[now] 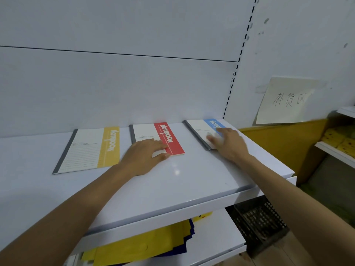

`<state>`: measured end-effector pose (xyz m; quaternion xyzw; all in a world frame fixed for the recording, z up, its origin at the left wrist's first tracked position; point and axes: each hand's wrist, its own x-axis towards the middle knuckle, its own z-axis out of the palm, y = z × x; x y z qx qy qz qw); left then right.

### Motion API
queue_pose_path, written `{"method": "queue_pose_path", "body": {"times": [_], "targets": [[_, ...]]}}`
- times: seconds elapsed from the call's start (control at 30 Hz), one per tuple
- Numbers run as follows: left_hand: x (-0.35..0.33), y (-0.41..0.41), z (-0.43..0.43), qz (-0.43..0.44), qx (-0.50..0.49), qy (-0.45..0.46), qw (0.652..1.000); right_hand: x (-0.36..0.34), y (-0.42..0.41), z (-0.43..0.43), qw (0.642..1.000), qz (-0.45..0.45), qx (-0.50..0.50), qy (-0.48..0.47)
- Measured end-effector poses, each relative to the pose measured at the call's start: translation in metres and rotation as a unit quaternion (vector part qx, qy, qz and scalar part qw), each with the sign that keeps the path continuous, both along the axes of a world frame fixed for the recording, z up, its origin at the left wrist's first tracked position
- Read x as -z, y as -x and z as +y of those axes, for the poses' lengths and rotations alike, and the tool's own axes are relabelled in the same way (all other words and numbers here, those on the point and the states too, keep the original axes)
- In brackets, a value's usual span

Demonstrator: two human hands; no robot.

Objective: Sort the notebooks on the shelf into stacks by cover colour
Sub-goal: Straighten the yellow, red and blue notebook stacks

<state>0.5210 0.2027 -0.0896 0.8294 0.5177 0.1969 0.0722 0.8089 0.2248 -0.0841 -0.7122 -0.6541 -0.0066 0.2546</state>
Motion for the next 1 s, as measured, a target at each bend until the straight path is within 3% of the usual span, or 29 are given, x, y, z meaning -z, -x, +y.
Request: {"method": "queue_pose_path", "body": {"times": [0.13,0.37,0.73,0.9,1.0], "targets": [[-0.001,-0.001,-0.003,-0.002,-0.019,-0.005,1.0,0.002,0.018,0.007,0.989,-0.069,-0.06,0.117],[-0.002,-0.004,-0.006,-0.008,-0.022,0.004,1.0,0.011,0.018,0.016,0.986,-0.133,-0.062,0.075],[-0.012,-0.012,-0.015,0.04,-0.018,0.025,0.999,0.014,0.017,0.018,0.986,-0.145,-0.069,0.054],[-0.016,-0.008,-0.032,0.071,-0.05,-0.055,0.995,0.01,0.017,0.014,0.987,-0.124,-0.063,0.081],[-0.021,0.014,-0.058,0.079,-0.066,-0.099,0.99,0.004,0.025,0.0,0.993,-0.103,-0.037,0.042]]}}
